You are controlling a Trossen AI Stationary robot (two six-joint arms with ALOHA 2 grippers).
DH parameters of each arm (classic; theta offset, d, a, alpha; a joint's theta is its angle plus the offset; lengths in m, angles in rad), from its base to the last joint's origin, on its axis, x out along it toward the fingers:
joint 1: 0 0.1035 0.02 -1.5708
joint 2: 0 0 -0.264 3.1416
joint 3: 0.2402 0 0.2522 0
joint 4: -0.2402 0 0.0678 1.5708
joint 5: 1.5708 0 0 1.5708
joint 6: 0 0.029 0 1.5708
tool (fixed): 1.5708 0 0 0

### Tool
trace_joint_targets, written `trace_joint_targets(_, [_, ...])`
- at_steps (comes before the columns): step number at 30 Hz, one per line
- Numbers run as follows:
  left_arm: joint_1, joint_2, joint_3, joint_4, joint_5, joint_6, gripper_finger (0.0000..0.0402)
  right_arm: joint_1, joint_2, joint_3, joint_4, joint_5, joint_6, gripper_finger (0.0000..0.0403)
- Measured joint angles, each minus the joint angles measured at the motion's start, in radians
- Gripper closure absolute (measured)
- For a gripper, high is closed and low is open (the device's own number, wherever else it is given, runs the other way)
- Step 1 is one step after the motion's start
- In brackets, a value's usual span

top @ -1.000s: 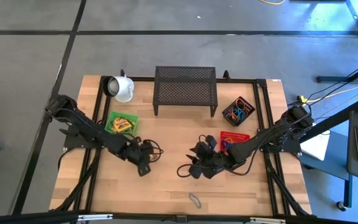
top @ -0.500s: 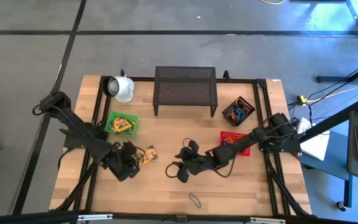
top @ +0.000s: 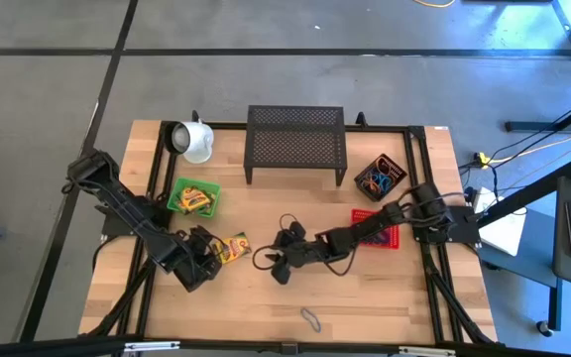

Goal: Pick & Place Office Desk Supplies
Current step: Put the pack of crayons into the green bin

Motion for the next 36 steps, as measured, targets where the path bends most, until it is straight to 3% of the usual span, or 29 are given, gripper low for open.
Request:
trace_joint_targets(11, [0.007, -0.005, -0.042, 0.087, -0.042, 0.001, 0.0199, -0.022, 0.084, 0.138, -0.079, -0.006, -0.173, 0.0254])
trace_joint_targets(15, [0.006, -0.003, -0.044, 0.113, -0.060, 0.005, 0.0199, -0.024, 0.090, 0.138, -0.118, 0.065, -0.186, 0.0254])
trace_joint_targets(23, [0.022, 0.001, -0.046, 0.254, -0.078, 0.060, 0.0200, -0.029, 0.097, 0.139, -0.124, 0.061, -0.193, 0.0254])
trace_joint_targets(36, [0.085, 0.068, -0.039, 0.282, -0.065, 0.136, 0.0200, -0.046, 0.097, 0.138, -0.180, 0.105, -0.223, 0.0254])
